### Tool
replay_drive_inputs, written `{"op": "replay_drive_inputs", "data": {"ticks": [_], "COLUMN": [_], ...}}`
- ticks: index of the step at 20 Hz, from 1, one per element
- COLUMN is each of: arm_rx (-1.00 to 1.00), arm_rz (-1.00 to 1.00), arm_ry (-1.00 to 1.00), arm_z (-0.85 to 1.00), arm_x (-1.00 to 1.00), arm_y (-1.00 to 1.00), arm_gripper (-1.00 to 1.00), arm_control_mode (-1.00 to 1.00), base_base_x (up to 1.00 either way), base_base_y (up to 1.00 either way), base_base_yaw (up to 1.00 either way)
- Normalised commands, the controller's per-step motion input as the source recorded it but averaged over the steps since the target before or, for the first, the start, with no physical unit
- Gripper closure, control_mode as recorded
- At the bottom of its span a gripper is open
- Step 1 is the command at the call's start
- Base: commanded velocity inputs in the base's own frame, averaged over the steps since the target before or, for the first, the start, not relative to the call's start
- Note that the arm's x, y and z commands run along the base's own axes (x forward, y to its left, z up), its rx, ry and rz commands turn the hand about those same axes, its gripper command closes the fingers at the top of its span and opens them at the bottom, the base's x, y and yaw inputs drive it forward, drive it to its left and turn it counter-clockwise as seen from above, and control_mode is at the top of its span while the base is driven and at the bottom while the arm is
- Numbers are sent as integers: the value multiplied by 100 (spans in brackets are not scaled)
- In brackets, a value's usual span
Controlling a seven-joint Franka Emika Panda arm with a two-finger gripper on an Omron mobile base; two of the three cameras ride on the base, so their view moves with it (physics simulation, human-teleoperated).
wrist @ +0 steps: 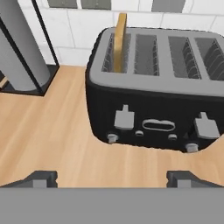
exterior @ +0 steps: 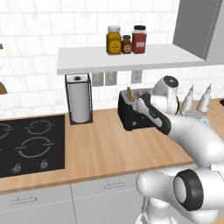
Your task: Start the toaster. Once the lever pops up, take the bread to the plate on the dining counter.
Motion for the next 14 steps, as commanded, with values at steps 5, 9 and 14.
{"op": "replay_drive_inputs", "data": {"ticks": [5, 9, 14], "arm_rx": [0, 0, 0], "arm_rz": [0, 0, 0], "arm_ry": [0, 0, 0], "arm_z": [-1, -21, -31], "arm_x": [39, 20, 11], "arm_y": [-2, 0, 0], "arm_gripper": [-100, -100, -100], "arm_control_mode": [-100, -100, -100], "base_base_x": [0, 0, 0], "base_base_y": [0, 0, 0], "base_base_yaw": [0, 0, 0]}}
